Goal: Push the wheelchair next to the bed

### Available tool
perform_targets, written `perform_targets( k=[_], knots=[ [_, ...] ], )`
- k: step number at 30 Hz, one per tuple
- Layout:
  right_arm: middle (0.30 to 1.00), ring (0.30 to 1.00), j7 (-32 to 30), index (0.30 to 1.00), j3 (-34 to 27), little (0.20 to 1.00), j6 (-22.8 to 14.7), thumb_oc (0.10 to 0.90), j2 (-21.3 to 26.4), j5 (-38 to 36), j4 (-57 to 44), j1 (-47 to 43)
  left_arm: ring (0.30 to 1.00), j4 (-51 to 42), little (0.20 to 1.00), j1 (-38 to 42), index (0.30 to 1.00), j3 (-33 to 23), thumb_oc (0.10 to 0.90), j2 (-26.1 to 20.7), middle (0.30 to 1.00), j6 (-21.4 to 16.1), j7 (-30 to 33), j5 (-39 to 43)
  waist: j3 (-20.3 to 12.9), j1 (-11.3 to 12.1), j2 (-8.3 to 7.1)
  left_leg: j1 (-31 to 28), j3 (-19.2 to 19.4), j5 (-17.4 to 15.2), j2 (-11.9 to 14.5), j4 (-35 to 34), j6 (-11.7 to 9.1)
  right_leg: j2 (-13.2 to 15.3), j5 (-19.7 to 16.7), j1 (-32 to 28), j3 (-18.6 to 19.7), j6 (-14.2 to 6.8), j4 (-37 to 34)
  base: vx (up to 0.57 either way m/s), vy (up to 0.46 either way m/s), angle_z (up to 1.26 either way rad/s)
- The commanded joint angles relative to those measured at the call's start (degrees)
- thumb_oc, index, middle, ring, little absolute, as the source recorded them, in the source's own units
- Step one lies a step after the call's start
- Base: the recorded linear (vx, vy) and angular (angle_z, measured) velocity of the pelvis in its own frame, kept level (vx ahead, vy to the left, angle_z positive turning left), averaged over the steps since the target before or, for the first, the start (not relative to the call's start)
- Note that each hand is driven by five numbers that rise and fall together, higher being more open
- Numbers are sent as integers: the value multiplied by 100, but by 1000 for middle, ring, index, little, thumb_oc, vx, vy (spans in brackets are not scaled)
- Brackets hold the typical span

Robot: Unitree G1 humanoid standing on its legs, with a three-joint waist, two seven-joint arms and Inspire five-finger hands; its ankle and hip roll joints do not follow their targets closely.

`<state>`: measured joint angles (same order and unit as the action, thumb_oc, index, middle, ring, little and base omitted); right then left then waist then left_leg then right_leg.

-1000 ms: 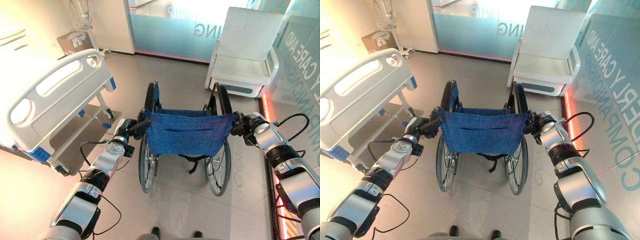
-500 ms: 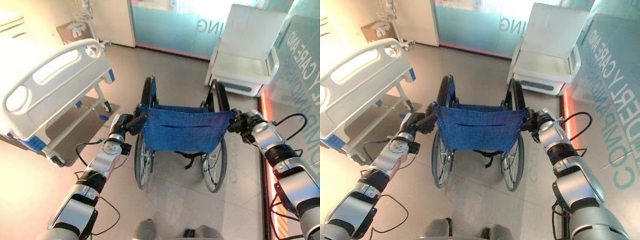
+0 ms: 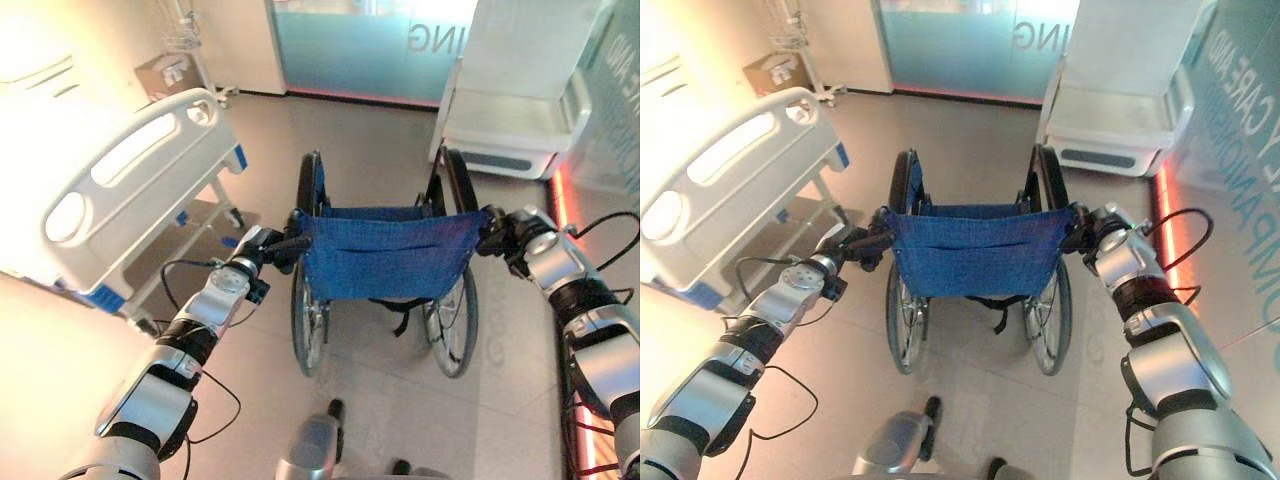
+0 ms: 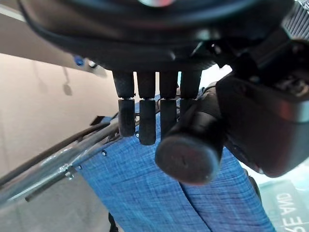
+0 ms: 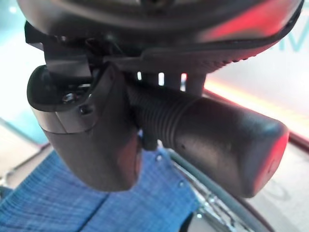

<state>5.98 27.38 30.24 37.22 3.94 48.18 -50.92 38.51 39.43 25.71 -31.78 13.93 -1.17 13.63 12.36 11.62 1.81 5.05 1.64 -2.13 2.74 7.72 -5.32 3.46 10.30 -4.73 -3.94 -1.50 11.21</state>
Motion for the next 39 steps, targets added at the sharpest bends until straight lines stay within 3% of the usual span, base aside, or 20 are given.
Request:
perform_targets(
  k=[1,6,8,11,14,17,18,21,23,25,28,30,34,39],
  knots=[
    [300,300,314,300,651,300,-878,400,-362,259,-306,-217,300,663,300,288,300,313,400,-245,300,462,50,-797,-60,-72,-397,982,127,104,-424,793,633,393,-58,-933,-689,-328,-106,141,198,-21],
    [300,300,269,300,676,300,-1096,400,-515,261,166,-507,300,817,300,526,300,443,400,-198,300,702,-52,-995,-100,60,-504,1037,105,-33,-531,937,751,749,-619,-924,-761,-467,161,146,203,-26],
    [300,300,308,300,712,300,-1213,400,-565,257,320,-580,300,927,300,541,300,485,400,-100,300,683,4,-1015,-179,111,-513,983,172,-122,-578,913,862,926,-1040,-874,-778,-475,701,173,242,-17],
    [300,300,264,300,757,300,-1299,400,-596,227,425,-507,300,996,300,467,300,550,400,-19,300,555,106,-988,-289,62,-518,765,198,-199,-729,759,1033,822,-1450,-600,-636,-530,1513,246,245,-22],
    [300,300,246,300,784,300,-1363,400,-564,245,438,-391,300,996,300,332,300,546,400,49,300,445,185,-983,-335,-90,-519,560,207,-273,-779,680,1091,592,-1521,-160,-546,-497,1657,301,149,21],
    [300,300,140,300,794,300,-1353,400,-469,205,241,-274,300,902,300,146,300,470,400,95,300,289,250,-1047,-206,-364,-445,178,76,-390,-761,634,1068,348,-1187,649,-544,-349,1219,307,3,10],
    [300,300,120,300,784,300,-1257,400,-436,190,99,-320,300,832,300,147,300,438,400,77,300,266,273,-1040,-45,-515,-400,-45,-44,-546,-766,590,1075,428,-1226,1233,-566,-336,1005,262,-82,7],
    [300,300,128,300,821,300,-1117,400,-356,93,-20,-475,300,747,300,226,300,455,400,53,300,283,229,-1002,192,-740,-437,-248,-288,-822,-934,630,1133,525,-1567,1889,-451,-441,475,232,-103,35],
    [300,300,213,300,818,300,-1022,400,-174,58,-34,-561,300,726,300,268,300,511,400,100,300,285,118,-1012,202,-900,-520,-477,-616,-1067,-1109,660,1121,659,-1943,2013,-326,-615,-457,412,-167,111],
    [300,300,320,300,816,300,-987,400,-59,75,-41,-635,300,742,300,271,300,518,400,152,300,285,32,-1004,140,-970,-532,-714,-888,-1239,-1135,631,1078,713,-2117,2064,-226,-698,-907,461,-184,97],
    [300,300,466,300,816,300,-912,400,28,154,-79,-735,300,753,300,258,300,488,400,194,300,352,-71,-1047,45,-1023,-543,-955,-1147,-1478,-1086,678,1024,800,-2225,2194,-45,-711,-842,420,-220,62],
    [300,300,575,300,860,300,-921,400,55,179,43,-897,300,792,300,285,300,451,400,181,300,351,-141,-1047,-43,-1030,-511,-1163,-1293,-1579,-907,690,932,772,-2062,2258,41,-698,-510,436,-333,50],
    [300,300,605,300,963,300,-893,400,19,41,11,-935,300,871,300,262,300,415,400,78,300,337,-53,-879,-112,-1035,-415,-1316,-1212,-1438,-543,647,686,648,-1644,2307,-93,-599,95,374,-274,49],
    [300,300,595,300,1034,300,-913,400,11,131,-15,-909,300,860,300,259,300,405,400,98,300,341,223,-645,-199,-1140,-273,-1503,-785,-437,43,460,278,488,-1258,2056,-625,-350,181,398,-222,44]
  ],
)
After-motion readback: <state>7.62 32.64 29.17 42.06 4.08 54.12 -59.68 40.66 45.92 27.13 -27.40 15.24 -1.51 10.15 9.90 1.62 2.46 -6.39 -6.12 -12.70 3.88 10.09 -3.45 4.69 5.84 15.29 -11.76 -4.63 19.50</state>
